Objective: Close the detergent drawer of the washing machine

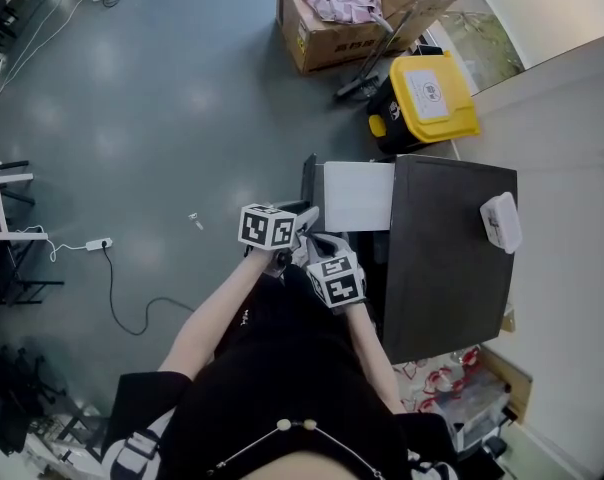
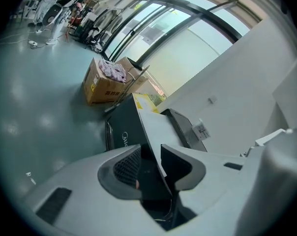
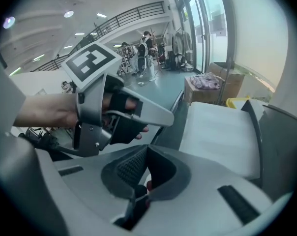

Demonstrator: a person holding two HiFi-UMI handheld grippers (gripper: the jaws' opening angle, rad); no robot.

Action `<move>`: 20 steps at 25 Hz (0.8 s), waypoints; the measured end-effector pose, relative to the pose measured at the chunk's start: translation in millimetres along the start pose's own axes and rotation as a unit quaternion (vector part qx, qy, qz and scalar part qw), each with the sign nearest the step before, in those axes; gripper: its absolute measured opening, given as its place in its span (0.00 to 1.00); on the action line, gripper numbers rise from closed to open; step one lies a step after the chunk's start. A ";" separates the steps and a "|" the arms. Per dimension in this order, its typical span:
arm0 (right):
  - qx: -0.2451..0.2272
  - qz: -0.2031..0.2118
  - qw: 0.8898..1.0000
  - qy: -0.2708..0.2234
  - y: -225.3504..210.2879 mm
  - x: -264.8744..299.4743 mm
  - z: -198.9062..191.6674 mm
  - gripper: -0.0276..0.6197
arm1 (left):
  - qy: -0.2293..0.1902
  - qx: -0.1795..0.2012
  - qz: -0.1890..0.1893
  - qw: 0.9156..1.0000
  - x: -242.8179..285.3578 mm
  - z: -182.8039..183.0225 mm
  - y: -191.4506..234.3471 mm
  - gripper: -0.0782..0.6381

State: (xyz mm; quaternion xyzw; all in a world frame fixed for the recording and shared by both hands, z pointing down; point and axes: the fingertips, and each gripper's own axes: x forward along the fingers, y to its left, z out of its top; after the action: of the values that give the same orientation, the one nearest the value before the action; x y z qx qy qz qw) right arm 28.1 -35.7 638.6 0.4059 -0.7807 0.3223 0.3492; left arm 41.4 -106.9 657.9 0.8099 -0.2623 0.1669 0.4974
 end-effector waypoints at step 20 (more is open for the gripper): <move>-0.003 -0.014 0.999 0.037 -8.4 30.8 -20.7 0.19 | 0.001 -0.026 0.013 1.000 3.9 1.4 8.4 0.30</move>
State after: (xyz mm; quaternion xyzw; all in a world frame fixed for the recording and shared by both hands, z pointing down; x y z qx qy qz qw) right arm 28.0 -35.9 676.7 0.4035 -0.7626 0.3295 0.3835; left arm 39.6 -112.2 665.4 0.7931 -0.2762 0.1675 0.5163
